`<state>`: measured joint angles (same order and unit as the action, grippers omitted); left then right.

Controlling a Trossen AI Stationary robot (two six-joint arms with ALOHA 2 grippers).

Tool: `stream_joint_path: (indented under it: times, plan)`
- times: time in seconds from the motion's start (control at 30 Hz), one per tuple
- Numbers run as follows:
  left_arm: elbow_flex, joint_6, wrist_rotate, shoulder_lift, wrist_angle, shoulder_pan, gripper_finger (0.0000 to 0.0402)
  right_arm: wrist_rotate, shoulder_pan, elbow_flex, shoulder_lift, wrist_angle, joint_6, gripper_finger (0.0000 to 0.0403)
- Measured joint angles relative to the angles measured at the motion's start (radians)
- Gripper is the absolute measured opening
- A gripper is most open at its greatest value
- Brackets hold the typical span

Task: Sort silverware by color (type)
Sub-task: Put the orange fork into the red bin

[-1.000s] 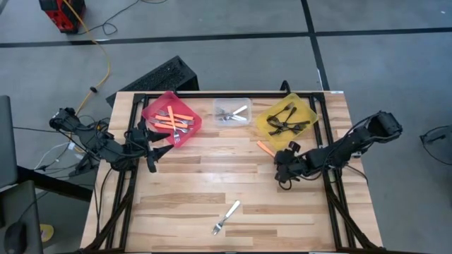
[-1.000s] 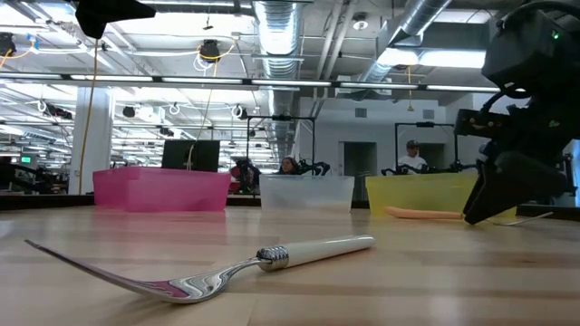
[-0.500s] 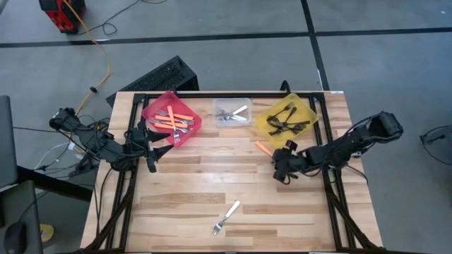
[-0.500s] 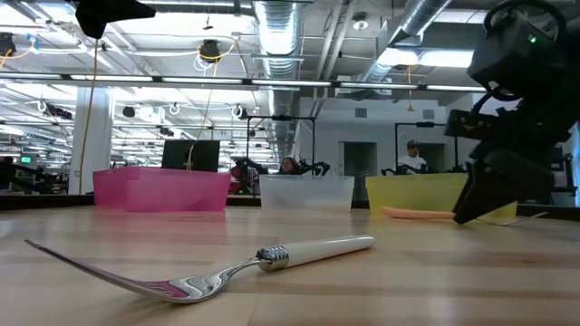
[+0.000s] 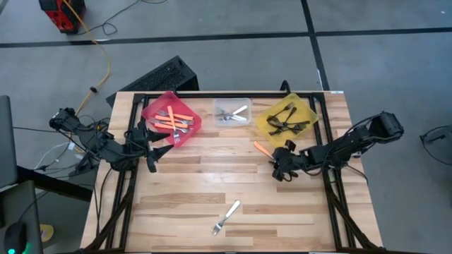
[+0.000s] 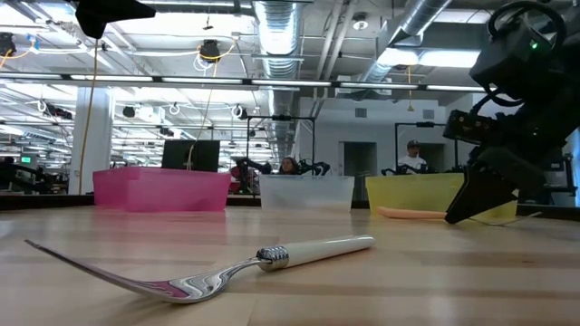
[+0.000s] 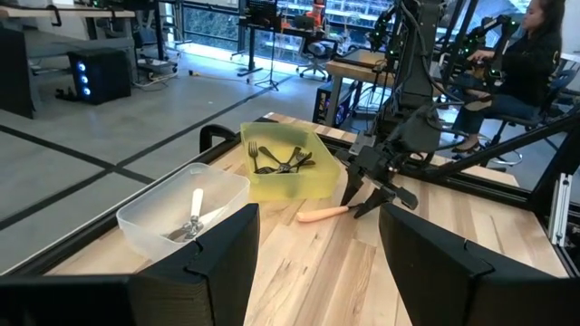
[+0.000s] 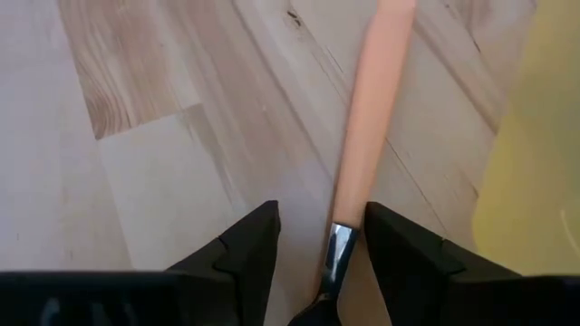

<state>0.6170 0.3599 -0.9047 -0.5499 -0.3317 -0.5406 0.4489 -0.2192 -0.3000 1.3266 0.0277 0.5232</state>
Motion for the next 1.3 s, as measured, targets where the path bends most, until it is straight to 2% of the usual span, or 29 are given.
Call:
stream_joint_path:
  times: [0.37, 0.77, 1.3]
  plan:
    - [0.0, 0.0, 0.0, 0.0, 0.0, 0.0, 0.0212, -0.022, -0.016, 0.001, 0.001, 0.029, 0.007, 0.0141]
    - [0.0, 0.0, 0.0, 0.0, 0.0, 0.0, 0.0212, -0.049, -0.017, 0.003, 0.002, 0.093, 0.052, 0.0055]
    - [0.0, 0.029, -0.005, 0.001, 0.015, 0.0, 0.0212, -0.04, 0.005, 0.002, 0.003, 0.375, -0.065, 0.0054]
